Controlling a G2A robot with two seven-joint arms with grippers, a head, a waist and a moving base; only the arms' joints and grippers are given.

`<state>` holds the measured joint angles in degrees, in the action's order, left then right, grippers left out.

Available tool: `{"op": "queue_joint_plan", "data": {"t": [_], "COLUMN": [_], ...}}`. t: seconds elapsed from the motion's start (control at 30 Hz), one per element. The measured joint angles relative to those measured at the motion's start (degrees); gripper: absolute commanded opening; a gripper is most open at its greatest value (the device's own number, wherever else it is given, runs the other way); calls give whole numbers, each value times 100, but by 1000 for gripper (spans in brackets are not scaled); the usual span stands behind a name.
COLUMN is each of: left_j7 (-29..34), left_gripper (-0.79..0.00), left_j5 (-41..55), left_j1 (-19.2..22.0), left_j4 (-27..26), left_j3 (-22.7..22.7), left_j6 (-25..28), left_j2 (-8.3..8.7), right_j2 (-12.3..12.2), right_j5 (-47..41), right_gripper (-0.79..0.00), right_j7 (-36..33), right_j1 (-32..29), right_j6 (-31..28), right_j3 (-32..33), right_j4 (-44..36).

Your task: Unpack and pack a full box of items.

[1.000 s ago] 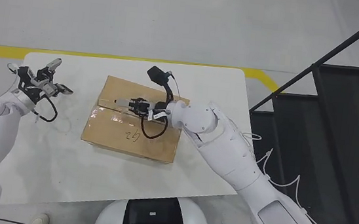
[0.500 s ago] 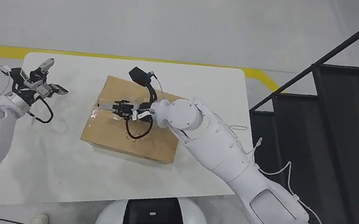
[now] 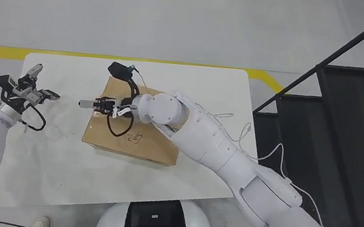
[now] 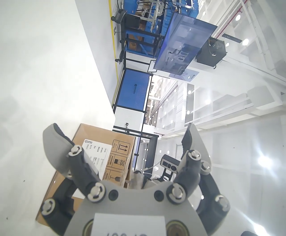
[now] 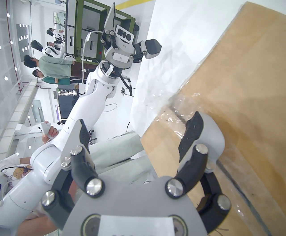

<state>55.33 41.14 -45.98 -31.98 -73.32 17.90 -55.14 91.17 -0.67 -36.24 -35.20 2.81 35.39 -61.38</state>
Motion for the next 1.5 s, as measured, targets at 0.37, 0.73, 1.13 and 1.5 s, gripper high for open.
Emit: {"op": "queue_joint_plan", "data": {"t": [0.37,0.73,1.13,1.5], "left_j7": [-191,-283,-238,1144], "left_gripper": [0,0,0,0], "left_j5": [-68,-178,-222,-636], "left_j1": [-612,-824,-1114,-1236], "left_j4": [-962,-1824,-2826,-4025], "left_j3": [-300,-445,-591,-632], "left_j6": [-200,-127,203,-281], "left_j2": [99,103,91,195], "right_j2": [164,-489,-1120,-1375], "right_j5": [189,1237,1246,25], "right_gripper": [0,0,0,0], "right_j7": [-257,-1658,-1993,-1138], "right_j1": [122,-959,-2904,-4639], "right_j6": [-438,-296,-89,-638], "right_j3": [-135,681,2600,4477], "right_j4": [156,-1887,-4438,-5306]}}
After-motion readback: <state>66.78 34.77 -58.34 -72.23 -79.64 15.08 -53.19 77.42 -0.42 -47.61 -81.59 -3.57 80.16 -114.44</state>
